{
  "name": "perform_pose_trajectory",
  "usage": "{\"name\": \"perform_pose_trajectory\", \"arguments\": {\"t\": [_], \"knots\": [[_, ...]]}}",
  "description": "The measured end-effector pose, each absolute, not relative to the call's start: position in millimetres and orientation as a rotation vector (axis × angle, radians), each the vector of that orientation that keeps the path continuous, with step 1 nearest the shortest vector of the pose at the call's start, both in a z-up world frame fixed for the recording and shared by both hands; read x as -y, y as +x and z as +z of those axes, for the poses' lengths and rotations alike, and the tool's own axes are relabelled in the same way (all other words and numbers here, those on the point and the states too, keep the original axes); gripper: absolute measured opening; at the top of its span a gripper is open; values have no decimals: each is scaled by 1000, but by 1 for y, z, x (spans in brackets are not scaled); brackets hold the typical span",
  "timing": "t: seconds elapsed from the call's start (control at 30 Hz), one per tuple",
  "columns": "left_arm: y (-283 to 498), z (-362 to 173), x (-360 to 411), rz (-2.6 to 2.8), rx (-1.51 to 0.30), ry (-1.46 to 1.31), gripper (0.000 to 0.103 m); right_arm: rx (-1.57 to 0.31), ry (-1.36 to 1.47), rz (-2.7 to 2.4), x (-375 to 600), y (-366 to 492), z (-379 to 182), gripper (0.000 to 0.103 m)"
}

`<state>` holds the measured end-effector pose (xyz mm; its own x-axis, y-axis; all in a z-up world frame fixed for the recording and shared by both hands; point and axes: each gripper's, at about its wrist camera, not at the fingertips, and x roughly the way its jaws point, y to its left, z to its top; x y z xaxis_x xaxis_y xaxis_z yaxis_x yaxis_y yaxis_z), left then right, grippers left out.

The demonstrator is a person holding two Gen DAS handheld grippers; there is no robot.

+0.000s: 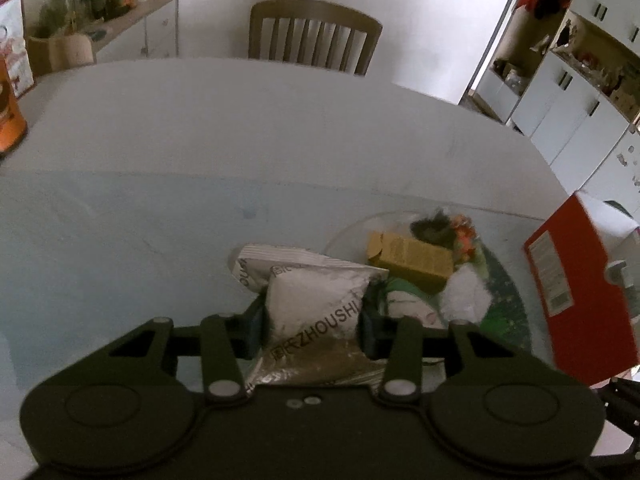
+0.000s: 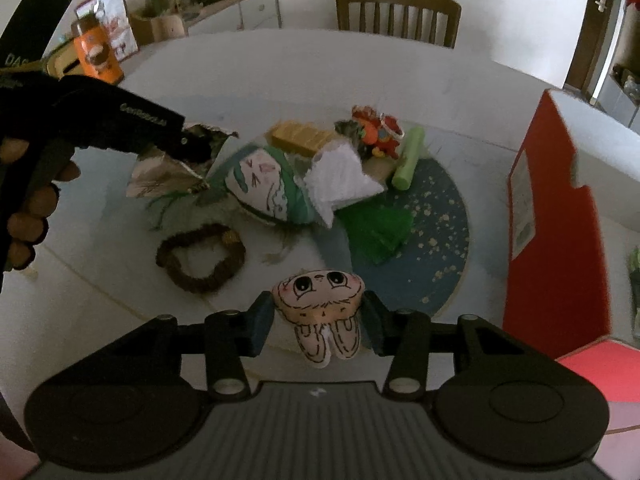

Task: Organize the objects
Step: 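Carry the bag and plush into the box and open both grippers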

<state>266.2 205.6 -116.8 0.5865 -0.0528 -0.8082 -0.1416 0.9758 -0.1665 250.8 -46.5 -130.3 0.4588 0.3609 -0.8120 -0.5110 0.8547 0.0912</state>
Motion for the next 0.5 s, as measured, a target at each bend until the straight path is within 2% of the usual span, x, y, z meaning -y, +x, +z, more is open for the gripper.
{"name": "perform_pose_trajectory", "arguments": {"t": [0.5], "knots": [[243, -50, -154, -37, -884, -186, 43, -859, -75, 540, 99, 236, -59, 47]]}}
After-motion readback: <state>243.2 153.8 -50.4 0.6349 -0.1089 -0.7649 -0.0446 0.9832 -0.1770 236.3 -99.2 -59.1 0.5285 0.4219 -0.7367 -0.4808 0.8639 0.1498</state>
